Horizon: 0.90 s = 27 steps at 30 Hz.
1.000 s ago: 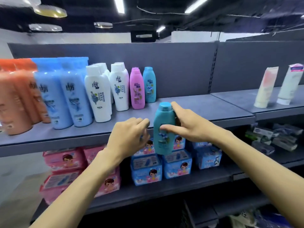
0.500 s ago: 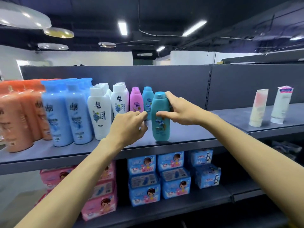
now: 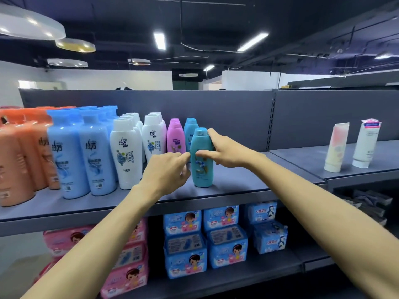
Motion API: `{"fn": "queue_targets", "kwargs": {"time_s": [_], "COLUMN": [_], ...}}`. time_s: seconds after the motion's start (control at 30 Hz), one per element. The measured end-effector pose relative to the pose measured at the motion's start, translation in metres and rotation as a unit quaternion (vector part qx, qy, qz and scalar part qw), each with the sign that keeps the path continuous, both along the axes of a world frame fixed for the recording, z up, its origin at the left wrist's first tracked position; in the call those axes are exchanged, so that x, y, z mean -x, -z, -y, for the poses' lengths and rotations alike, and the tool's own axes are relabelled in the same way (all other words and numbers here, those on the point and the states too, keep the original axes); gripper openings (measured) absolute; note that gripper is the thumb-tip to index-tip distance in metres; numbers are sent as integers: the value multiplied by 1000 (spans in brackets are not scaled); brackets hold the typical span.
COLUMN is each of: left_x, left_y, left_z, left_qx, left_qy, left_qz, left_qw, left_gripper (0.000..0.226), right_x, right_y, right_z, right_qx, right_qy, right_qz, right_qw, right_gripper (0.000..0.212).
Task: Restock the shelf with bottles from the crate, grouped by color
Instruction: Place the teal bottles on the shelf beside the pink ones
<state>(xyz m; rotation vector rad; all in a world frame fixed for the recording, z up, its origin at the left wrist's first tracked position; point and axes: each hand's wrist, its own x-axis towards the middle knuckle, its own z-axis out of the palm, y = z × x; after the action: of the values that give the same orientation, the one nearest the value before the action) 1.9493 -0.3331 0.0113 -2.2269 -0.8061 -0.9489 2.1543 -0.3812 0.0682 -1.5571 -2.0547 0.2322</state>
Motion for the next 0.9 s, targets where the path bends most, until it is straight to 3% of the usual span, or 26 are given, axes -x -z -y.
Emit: {"fn": "queue_targets", "kwargs": {"time_s": [0.17, 0.47, 0.9], "left_x": [4, 0, -9], "left_y": [12, 20, 12], "left_z": [-8, -17, -44], "left_qx": [22, 43, 100], "left_qy": [-30, -38, -56], "left_qz": [-18, -23, -22], "left_qw": [999, 998, 993], "left_gripper": [13, 14, 13], "right_x": [-1, -8, -10], "right_y": [5, 45, 62], "right_z": [-2, -19, -69], "right_qx": [8, 46, 10], "right_qy": [13, 40, 93], "right_qz": [-37, -48, -100], "right_qw": [999, 997, 991], "right_gripper": [43, 73, 65]}}
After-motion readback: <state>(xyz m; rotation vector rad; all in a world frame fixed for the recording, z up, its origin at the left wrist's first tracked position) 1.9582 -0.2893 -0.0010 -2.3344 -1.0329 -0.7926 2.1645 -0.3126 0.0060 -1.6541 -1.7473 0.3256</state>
